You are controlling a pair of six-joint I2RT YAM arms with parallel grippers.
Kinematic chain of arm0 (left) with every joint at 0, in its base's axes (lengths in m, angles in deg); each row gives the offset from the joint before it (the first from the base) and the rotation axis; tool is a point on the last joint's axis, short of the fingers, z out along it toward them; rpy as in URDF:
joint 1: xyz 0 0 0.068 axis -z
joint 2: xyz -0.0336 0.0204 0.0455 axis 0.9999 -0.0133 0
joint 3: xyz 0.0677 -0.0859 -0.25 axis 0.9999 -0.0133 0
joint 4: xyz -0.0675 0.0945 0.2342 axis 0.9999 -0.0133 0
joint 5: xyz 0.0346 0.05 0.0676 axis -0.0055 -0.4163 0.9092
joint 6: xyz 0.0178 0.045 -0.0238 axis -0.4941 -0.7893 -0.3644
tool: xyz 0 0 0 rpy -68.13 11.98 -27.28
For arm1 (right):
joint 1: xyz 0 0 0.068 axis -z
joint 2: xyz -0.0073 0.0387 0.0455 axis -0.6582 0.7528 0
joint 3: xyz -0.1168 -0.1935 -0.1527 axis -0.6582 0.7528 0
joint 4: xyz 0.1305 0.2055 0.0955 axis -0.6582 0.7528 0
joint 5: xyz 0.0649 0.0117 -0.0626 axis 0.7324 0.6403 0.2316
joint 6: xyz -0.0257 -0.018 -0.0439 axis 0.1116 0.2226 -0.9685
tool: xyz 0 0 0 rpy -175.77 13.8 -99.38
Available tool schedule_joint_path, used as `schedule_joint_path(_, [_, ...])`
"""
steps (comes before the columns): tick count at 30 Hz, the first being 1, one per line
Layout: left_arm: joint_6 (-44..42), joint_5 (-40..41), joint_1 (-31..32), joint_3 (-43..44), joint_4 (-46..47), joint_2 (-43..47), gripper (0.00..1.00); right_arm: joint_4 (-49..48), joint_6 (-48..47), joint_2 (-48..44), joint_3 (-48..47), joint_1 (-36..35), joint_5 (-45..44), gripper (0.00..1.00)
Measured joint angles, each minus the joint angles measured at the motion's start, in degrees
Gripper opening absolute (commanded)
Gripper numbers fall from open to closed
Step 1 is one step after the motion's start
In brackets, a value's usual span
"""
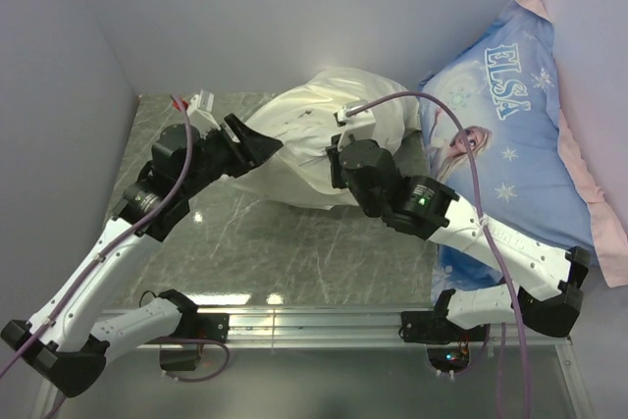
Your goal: Remove the pillowcase from the pillow
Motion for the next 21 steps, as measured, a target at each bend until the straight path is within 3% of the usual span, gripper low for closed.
schedule_joint_path(7, [-0.4,9.4,0.0,0.8,-5.2,5.4,0.59,1.6,-0.9,-1.1,-3.7,5.7,1.7,0.0])
schedule_joint_path(14, [0.7,21.1,-0.1,-1.5,-12.8,11.6,0.67,2.3,-2.1,-0.5,-8.4,9.4,2.0,0.0])
schedule_joint_path(21, [-4.1,24.7,-0.2,-3.5,-9.2,10.7,0.66,2.5,-2.3,-0.7,-8.8,11.7,3.7,0.0])
